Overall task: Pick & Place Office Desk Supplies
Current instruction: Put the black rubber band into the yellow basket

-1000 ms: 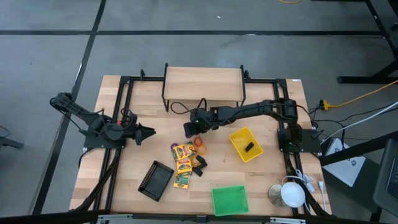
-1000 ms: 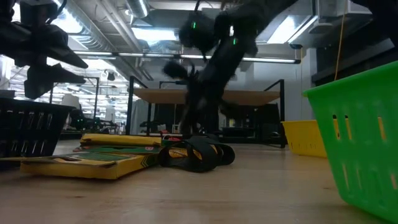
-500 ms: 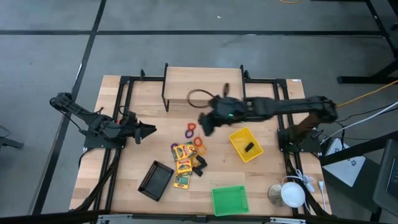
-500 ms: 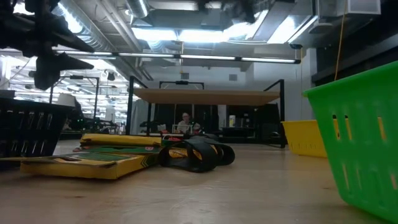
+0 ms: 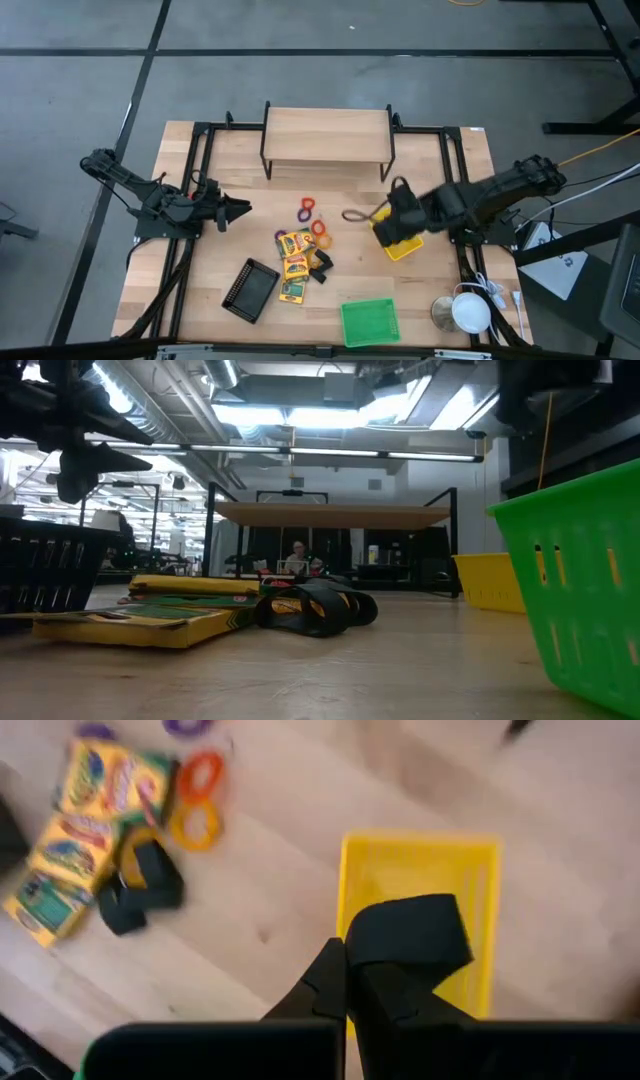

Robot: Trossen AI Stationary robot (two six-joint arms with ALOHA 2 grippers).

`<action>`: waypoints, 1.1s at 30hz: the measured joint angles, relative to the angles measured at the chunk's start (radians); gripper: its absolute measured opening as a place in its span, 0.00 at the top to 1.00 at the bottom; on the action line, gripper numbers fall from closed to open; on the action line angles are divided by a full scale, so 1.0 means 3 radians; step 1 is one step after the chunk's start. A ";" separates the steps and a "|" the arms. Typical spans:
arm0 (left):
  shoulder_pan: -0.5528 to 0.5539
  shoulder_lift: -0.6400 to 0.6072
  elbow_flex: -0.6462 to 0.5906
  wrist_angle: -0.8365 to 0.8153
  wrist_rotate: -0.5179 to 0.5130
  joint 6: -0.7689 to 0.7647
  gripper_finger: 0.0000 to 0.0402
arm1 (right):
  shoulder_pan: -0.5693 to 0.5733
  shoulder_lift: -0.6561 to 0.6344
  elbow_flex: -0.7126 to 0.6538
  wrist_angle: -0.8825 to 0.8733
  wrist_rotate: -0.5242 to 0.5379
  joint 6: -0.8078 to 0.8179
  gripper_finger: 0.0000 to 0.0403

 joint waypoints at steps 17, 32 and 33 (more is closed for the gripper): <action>0.0000 0.0013 0.0000 -0.0077 0.0100 -0.0122 0.63 | 0.0050 -0.0599 -0.2107 0.1800 -0.0223 0.0789 1.00; 0.0000 0.0013 0.0000 -0.0114 0.0012 -0.0184 0.63 | -0.0013 -0.0629 -0.2101 0.1927 -0.0330 0.0953 0.55; 0.0000 0.0013 0.0000 -0.0116 0.0010 -0.0186 0.63 | -0.0013 -0.0629 -0.2088 0.1930 -0.0304 0.0956 0.53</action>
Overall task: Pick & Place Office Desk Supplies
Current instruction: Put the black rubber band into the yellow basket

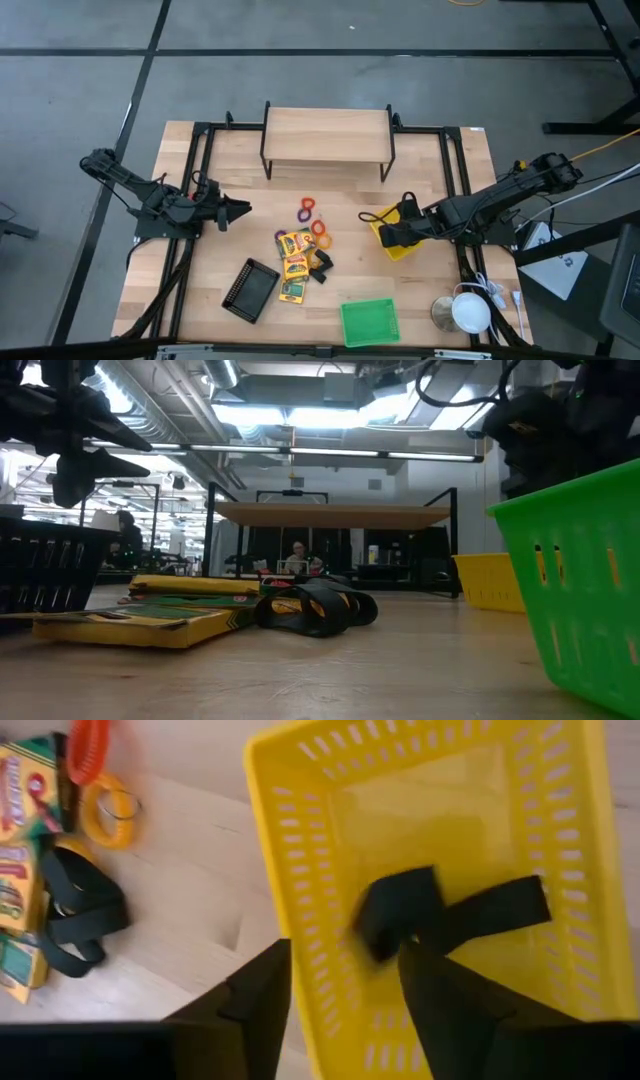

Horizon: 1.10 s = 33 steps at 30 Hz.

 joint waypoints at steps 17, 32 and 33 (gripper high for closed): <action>0.0000 0.0000 0.0000 -0.0004 0.0003 -0.0084 0.63 | -0.0143 0.0034 0.0789 0.0113 0.0198 -0.0598 0.50; 0.0001 0.0000 0.0000 0.0006 0.0062 -0.0177 0.63 | -0.0411 0.1425 0.1148 0.1521 -0.0626 -0.1694 0.60; 0.0001 0.0000 0.0000 0.0003 0.0086 -0.0178 0.63 | -0.0428 0.1503 0.1148 0.1610 -0.0670 -0.1713 0.60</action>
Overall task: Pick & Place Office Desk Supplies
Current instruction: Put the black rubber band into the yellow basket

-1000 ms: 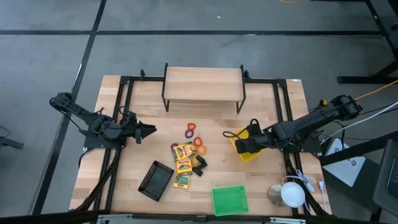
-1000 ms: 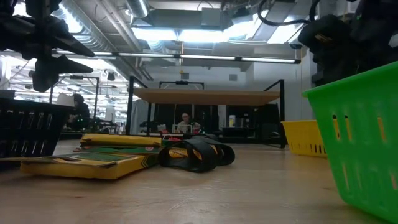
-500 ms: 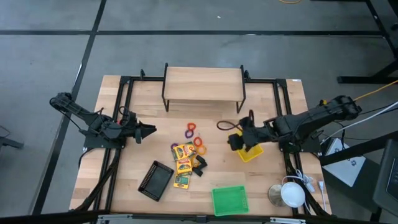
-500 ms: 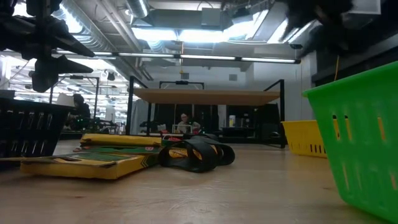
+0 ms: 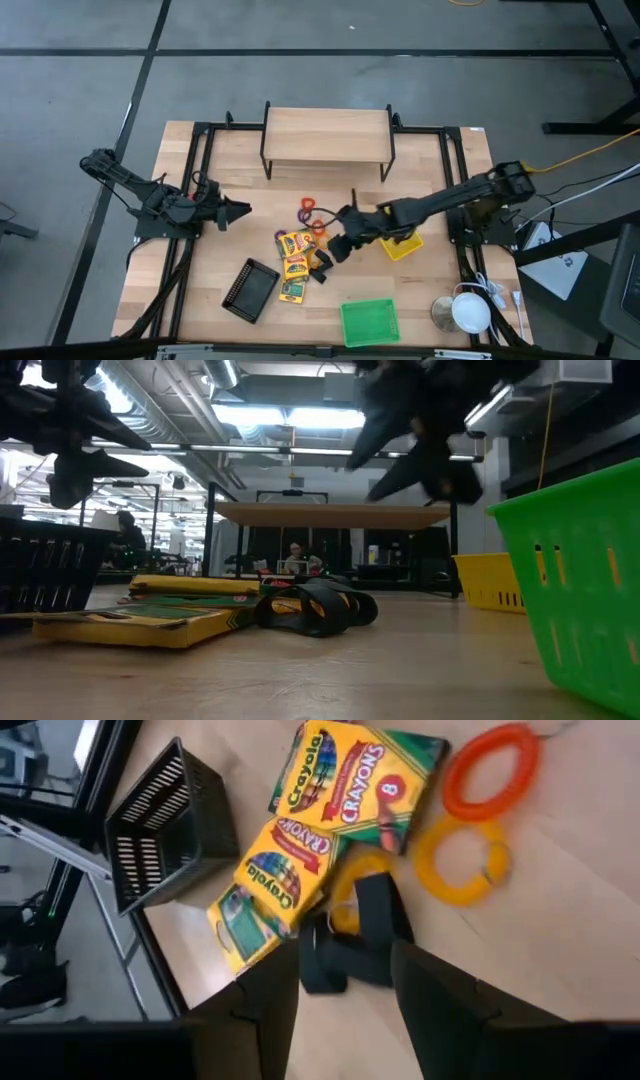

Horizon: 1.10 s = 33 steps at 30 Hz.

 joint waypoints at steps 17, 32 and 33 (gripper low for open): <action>0.0000 0.0094 0.0000 -0.0211 0.0100 -0.0303 0.63 | -0.0041 0.0663 0.0312 0.0244 -0.0192 -0.0205 0.60; 0.0000 0.0221 0.0000 -0.0210 0.0198 -0.0320 0.63 | -0.0050 0.0793 0.0312 0.0055 -0.0222 -0.0173 0.60; -0.0001 0.0221 0.0000 -0.0210 0.0198 -0.0320 0.63 | -0.0050 0.0839 0.0309 0.0070 -0.0251 -0.0161 0.60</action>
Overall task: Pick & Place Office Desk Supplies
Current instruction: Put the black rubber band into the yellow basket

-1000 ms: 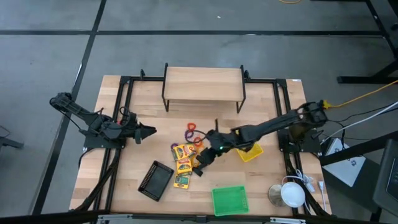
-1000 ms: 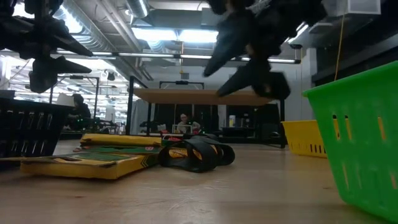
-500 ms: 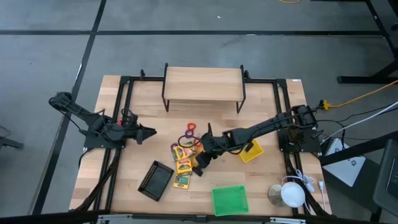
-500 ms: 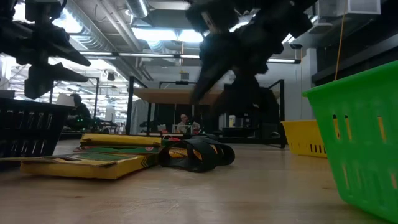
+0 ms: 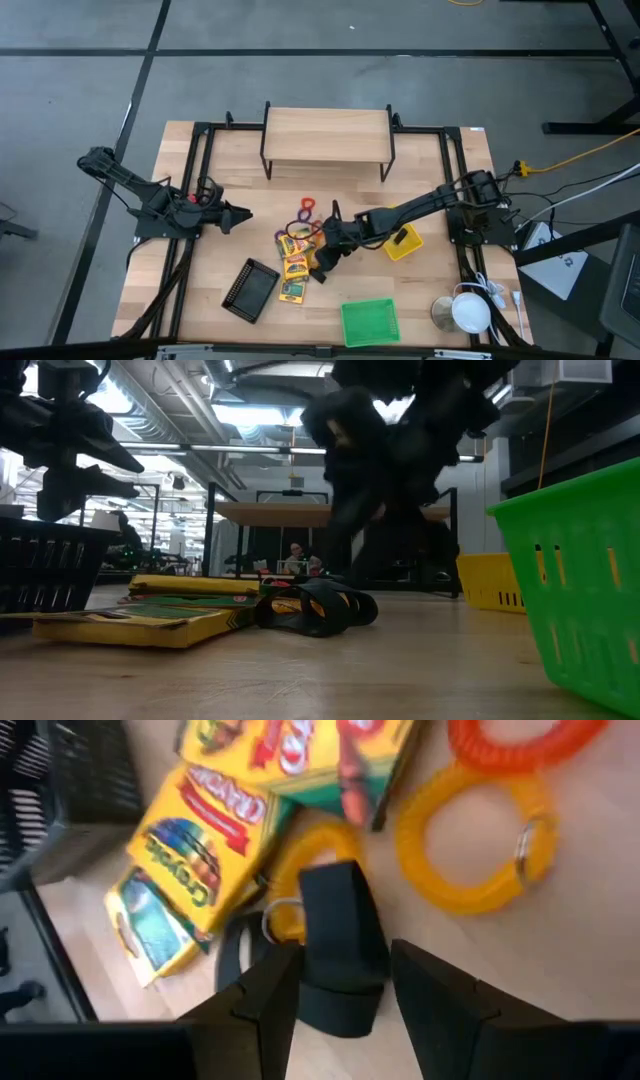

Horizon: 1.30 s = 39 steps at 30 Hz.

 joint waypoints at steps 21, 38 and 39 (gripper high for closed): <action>0.0001 0.0001 -0.0001 0.0056 -0.0050 0.0002 0.63 | -0.0094 0.0140 0.0132 0.0277 -0.0101 0.0119 0.98; 0.0001 0.0000 -0.0001 0.0411 -0.0261 0.0356 0.63 | -0.0483 -0.1120 0.0718 -0.1470 0.0747 -0.0544 1.00; 0.0001 0.0000 0.0000 0.0412 -0.0272 0.0379 0.63 | -0.0484 -0.1259 0.0718 -0.1693 0.0849 -0.0513 1.00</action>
